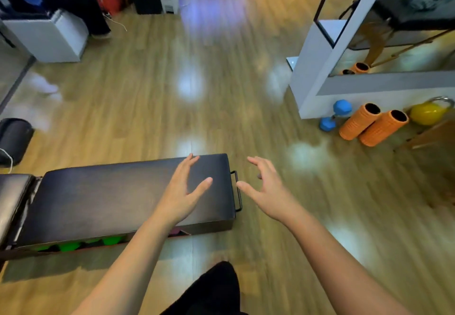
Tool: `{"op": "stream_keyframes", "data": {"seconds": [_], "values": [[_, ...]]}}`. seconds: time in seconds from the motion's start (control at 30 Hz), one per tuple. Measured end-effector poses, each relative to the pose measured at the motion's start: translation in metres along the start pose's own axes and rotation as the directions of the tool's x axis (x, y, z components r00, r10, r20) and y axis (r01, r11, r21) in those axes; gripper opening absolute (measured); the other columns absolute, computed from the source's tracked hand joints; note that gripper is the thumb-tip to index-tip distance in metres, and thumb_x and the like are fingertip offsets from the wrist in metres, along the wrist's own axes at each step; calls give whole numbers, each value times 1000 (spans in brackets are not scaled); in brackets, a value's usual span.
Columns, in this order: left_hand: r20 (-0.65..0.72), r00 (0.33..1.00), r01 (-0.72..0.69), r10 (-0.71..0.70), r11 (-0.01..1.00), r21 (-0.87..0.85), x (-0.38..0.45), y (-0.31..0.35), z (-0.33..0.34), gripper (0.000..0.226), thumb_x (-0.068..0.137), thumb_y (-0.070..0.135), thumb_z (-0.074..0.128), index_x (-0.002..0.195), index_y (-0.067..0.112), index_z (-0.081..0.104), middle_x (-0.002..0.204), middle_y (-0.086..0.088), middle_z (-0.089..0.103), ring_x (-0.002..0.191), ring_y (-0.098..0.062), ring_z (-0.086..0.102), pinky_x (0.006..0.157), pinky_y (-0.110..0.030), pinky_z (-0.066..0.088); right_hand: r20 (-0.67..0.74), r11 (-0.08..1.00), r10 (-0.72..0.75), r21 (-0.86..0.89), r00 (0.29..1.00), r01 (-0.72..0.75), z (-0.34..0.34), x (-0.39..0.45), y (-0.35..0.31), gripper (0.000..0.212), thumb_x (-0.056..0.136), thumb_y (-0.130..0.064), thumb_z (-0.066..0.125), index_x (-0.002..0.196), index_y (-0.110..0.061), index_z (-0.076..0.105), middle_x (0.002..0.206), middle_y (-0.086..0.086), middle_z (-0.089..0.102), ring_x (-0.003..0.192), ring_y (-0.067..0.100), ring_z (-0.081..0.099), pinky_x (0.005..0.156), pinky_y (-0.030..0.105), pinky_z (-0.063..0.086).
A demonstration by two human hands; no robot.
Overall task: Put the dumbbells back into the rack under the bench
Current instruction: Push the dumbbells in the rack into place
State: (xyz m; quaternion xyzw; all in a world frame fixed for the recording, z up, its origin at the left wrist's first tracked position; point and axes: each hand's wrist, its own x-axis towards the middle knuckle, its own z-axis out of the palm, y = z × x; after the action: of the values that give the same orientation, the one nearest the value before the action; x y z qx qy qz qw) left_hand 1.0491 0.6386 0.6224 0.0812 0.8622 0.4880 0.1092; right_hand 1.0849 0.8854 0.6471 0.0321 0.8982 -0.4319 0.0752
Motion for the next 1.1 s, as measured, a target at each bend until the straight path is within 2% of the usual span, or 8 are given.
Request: {"op": "stream_keyframes", "data": {"seconds": [0.13, 0.37, 0.47, 0.53, 0.7, 0.87, 1.0, 1.1], "values": [[-5, 1000, 24, -24, 1000, 3, 67, 21, 30, 73, 88, 68, 56, 151, 45, 28, 159, 30, 17, 143, 13, 14, 118, -38, 28, 22, 999, -39, -11, 999, 39, -45, 59, 27, 67, 90, -55, 61, 148, -37, 31, 151, -22, 23, 132, 6, 39, 104, 32, 38], [-15, 1000, 10, -11, 999, -44, 199, 76, 84, 74, 88, 57, 58, 153, 33, 31, 159, 24, 19, 141, 17, 13, 114, -17, 18, 76, 996, -76, -41, 994, 79, -132, 170, 62, 65, 91, -55, 59, 147, -37, 32, 149, -21, 24, 129, 5, 40, 109, 40, 41], [-40, 999, 24, -26, 999, -41, 257, 97, 90, 70, 92, 49, 60, 153, 29, 32, 158, 22, 20, 142, 15, 14, 116, -22, 15, 72, 997, -66, -25, 995, 68, -166, 223, 69, 63, 89, -59, 57, 144, -42, 31, 143, -28, 25, 124, 2, 42, 105, 39, 44], [-85, 996, 14, -18, 999, -47, 291, 105, 95, 68, 92, 50, 61, 152, 32, 33, 159, 21, 22, 145, 8, 15, 117, -23, 15, 71, 993, -117, 4, 991, 117, -187, 258, 73, 63, 89, -57, 57, 145, -39, 34, 140, -29, 28, 125, -1, 42, 107, 37, 43], [-208, 975, 55, -75, 994, -97, 368, 114, 107, 67, 89, 62, 60, 148, 46, 33, 157, 29, 21, 140, 18, 15, 108, -18, 18, 169, 975, -212, -30, 963, 220, -232, 362, 88, 60, 92, -48, 62, 145, -35, 38, 133, -29, 31, 121, -3, 42, 107, 32, 41], [-384, 895, 187, -227, 972, -140, 417, 129, 121, 78, 80, 79, 53, 147, 45, 35, 154, 29, 24, 140, 14, 20, 110, -22, 21, 305, 942, -311, -29, 900, 335, -270, 454, 83, 56, 94, -43, 63, 144, -31, 41, 130, -26, 36, 121, 2, 47, 101, 25, 40], [-506, 807, 258, -304, 953, -162, 440, 143, 125, 68, 75, 87, 49, 136, 65, 30, 151, 34, 24, 135, 20, 20, 109, -21, 20, 456, 879, -427, 9, 781, 476, -281, 521, 67, 55, 94, -43, 63, 143, -33, 42, 130, -27, 37, 122, 2, 48, 100, 22, 41], [-598, 715, 308, -362, 931, -196, 449, 145, 120, 71, 78, 84, 50, 140, 58, 30, 144, 41, 25, 130, 26, 21, 106, -21, 23, 543, 861, -457, 72, 705, 503, -271, 561, 46, 54, 93, -47, 62, 142, -40, 41, 131, -26, 38, 116, 1, 51, 91, 19, 42]]}}
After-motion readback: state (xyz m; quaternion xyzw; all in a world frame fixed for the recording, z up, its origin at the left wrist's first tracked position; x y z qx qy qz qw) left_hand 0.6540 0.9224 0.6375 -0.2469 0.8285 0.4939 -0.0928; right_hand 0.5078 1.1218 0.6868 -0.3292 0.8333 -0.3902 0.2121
